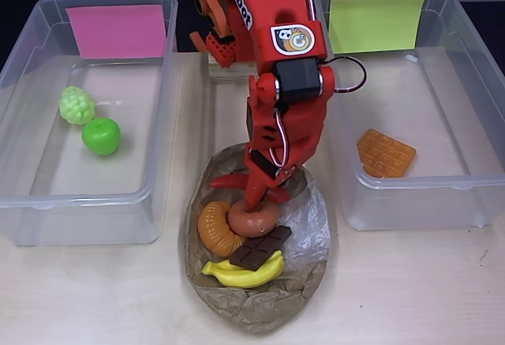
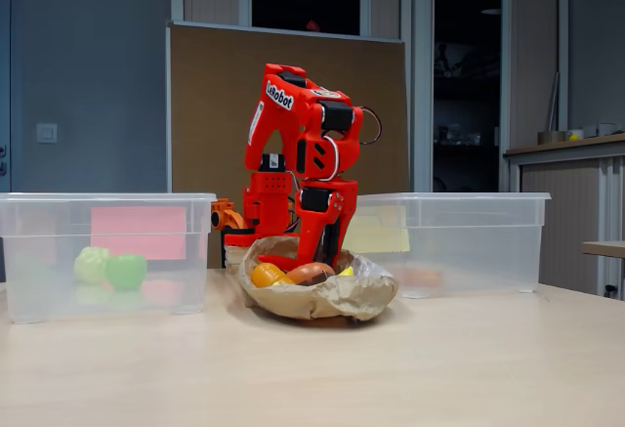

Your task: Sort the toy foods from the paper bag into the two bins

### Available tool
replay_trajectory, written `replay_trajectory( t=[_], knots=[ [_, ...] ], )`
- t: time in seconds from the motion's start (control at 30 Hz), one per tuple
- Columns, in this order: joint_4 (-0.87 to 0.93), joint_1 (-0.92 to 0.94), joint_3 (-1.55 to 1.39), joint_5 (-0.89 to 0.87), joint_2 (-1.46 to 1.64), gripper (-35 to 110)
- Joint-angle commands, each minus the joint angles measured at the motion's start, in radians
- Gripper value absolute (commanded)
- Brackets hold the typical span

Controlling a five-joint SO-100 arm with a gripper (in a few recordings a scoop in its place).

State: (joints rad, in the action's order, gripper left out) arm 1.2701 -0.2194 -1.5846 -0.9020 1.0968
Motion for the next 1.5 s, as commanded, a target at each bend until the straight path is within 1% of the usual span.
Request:
replay_trajectory(
  t=[0.0,0.13,0.27,0.53,0.7,0.8,0.87,0.97,1.13,1.47],
  knots=[
    [0.015,-0.003,0.02,0.002,-0.02,24],
    [0.04,0.012,0.017,-0.014,-0.046,24],
    [0.115,0.037,-0.015,-0.048,-0.044,25],
    [0.206,0.052,-0.049,-0.091,-0.026,28],
    [0.164,0.061,-0.054,-0.092,-0.06,28],
    [0.132,0.061,-0.037,-0.094,-0.092,24],
    [0.129,0.061,-0.018,-0.095,-0.104,18],
    [0.13,0.061,0.006,-0.097,-0.118,5],
    [0.173,0.058,0.061,-0.107,-0.124,3],
    [0.351,0.052,0.196,-0.129,-0.081,0]
  ],
)
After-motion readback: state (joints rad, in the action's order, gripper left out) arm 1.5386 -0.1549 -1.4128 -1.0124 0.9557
